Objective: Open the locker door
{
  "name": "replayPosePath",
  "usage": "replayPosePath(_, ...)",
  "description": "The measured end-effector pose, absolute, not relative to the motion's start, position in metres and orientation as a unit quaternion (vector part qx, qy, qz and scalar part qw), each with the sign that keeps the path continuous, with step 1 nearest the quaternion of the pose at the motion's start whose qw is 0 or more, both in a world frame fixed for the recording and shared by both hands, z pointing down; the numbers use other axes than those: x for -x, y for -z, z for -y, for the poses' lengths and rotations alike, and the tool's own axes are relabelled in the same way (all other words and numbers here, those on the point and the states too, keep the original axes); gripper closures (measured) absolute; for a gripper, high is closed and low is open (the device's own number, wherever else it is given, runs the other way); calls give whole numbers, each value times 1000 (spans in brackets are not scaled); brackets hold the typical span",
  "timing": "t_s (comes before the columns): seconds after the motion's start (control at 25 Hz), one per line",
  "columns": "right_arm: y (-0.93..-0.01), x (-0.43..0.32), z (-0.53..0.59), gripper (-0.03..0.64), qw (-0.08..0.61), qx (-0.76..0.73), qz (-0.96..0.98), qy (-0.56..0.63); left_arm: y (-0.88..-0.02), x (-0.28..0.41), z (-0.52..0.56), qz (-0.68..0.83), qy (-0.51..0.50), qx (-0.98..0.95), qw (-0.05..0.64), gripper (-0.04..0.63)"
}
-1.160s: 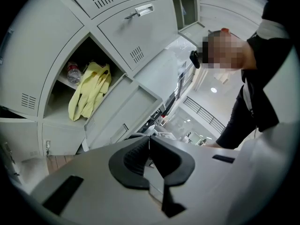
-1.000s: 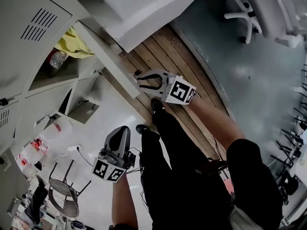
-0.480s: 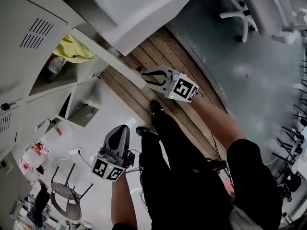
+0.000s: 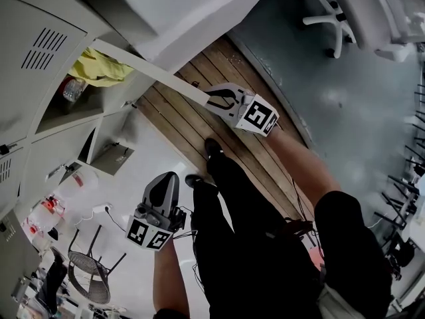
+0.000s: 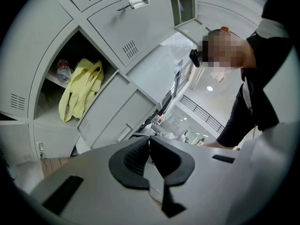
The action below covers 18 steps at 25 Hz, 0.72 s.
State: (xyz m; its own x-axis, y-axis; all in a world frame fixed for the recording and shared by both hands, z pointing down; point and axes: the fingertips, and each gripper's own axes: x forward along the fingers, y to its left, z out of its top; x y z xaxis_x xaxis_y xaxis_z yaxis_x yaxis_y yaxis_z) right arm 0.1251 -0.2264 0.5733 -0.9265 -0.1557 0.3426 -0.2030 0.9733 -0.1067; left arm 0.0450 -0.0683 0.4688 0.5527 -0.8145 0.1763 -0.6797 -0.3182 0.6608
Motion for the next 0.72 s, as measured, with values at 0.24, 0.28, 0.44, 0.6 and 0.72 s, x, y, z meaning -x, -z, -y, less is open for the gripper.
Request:
replayPosePath(0.24, -573, -136, 243, 552, 167, -107, 977, -73, -474, -48, 68, 471, 98, -800, 359, 577)
replayPosePath(0.28, -573, -137, 245, 552, 167, -106, 977, -73, -474, -49, 68, 471, 99, -799, 359, 577)
replayPosePath(0.44, -573, -136, 245, 547, 175, -96, 978, -64, -474, -53, 71, 471, 102, -799, 359, 577)
replayPosePath(0.6, -573, -138, 244, 546, 171, -94, 978, -68, -471, -54, 74, 474, 104, -800, 354, 577)
replayPosePath(0.72, -575, -139, 244, 547, 175, -99, 977, -70, -470, -55, 73, 474, 105, -800, 353, 577)
